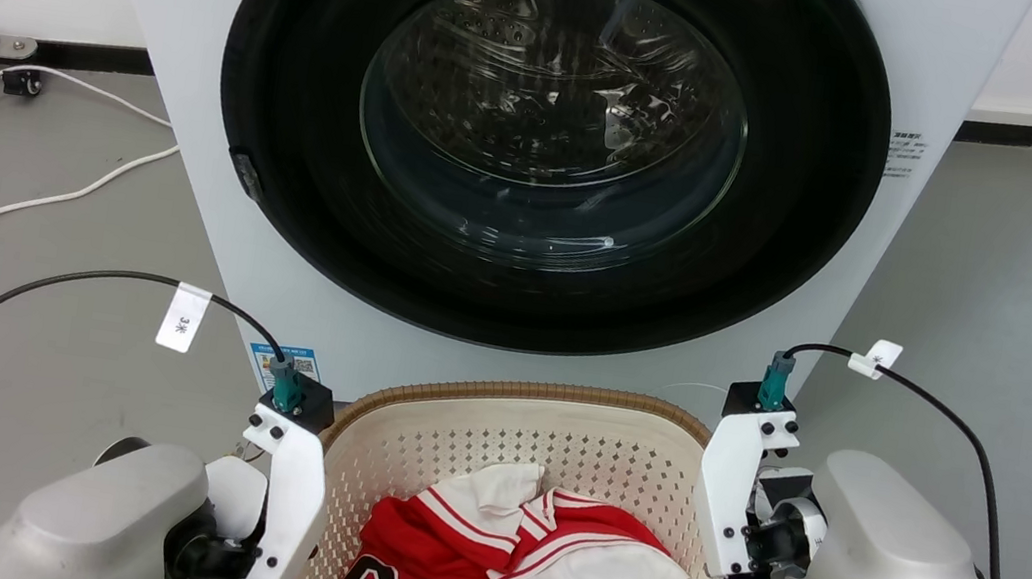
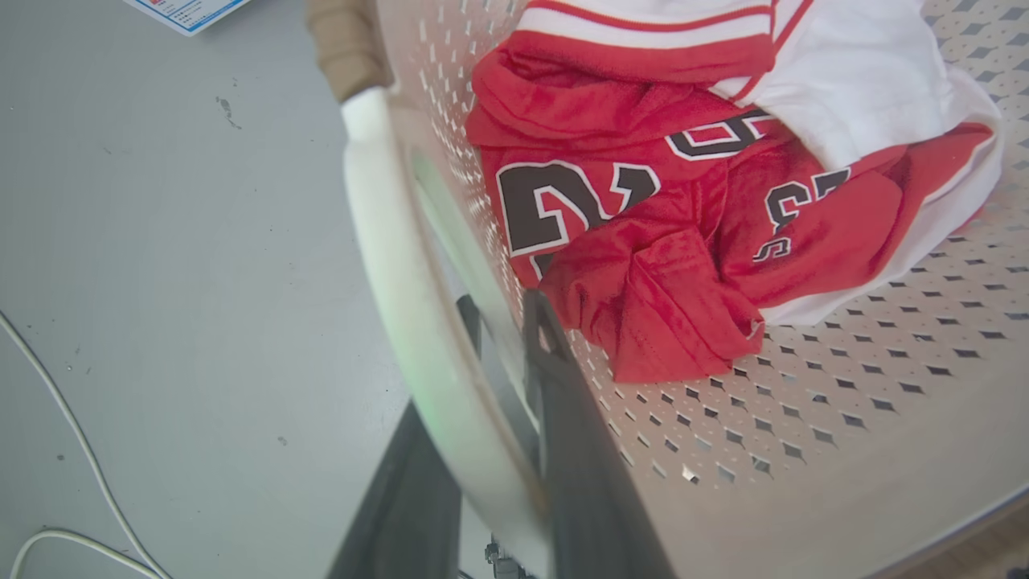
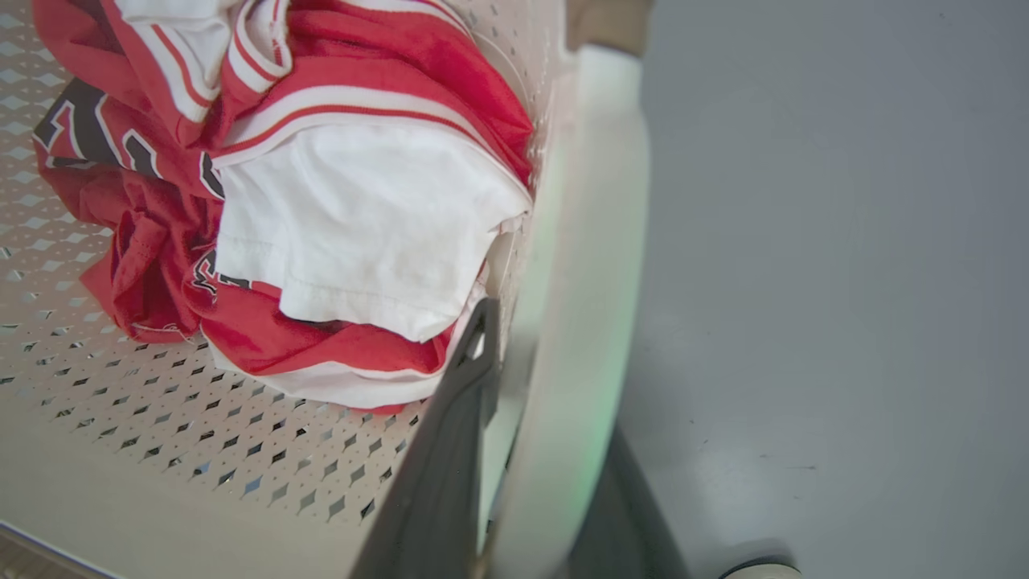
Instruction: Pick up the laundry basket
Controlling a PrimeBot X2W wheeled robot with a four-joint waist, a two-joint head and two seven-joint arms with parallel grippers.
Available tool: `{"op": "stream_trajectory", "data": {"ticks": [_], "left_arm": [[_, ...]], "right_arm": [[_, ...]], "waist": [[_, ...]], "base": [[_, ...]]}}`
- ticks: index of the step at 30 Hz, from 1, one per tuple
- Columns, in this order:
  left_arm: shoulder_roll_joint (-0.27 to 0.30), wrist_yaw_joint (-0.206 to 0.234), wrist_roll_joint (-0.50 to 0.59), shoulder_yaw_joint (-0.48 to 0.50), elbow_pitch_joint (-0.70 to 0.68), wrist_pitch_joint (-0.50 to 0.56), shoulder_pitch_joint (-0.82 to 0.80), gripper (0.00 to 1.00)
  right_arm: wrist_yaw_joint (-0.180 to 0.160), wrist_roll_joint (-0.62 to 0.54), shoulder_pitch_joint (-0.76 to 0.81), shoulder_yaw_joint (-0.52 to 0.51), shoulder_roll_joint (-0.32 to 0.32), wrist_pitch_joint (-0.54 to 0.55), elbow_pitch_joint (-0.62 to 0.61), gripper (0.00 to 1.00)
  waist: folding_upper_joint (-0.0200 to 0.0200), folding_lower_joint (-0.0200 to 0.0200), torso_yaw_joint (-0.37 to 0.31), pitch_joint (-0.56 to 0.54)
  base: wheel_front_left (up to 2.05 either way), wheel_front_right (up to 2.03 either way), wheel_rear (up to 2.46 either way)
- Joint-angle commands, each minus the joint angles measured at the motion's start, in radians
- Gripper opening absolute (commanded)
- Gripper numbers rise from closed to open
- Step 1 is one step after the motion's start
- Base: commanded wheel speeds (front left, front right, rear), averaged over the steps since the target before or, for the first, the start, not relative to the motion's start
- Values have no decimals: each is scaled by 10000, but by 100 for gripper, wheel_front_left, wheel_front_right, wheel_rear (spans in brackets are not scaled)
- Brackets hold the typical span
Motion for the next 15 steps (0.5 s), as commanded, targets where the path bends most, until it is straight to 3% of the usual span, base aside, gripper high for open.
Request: {"op": "stream_trajectory", "data": {"ticks": [1, 15], "left_arm": [[-194, -208, 62, -82, -207, 20, -41, 0], [-224, -209, -13, -82, -197, 29, -63, 0]], "right_arm": [[35, 67, -304, 22, 125, -116, -81, 0], [35, 240, -363, 190, 168, -202, 39, 0]], "waist": [[-1, 0, 5, -1], [-1, 0, 6, -6]], "base": [[0, 0, 0], [0, 0, 0]]}}
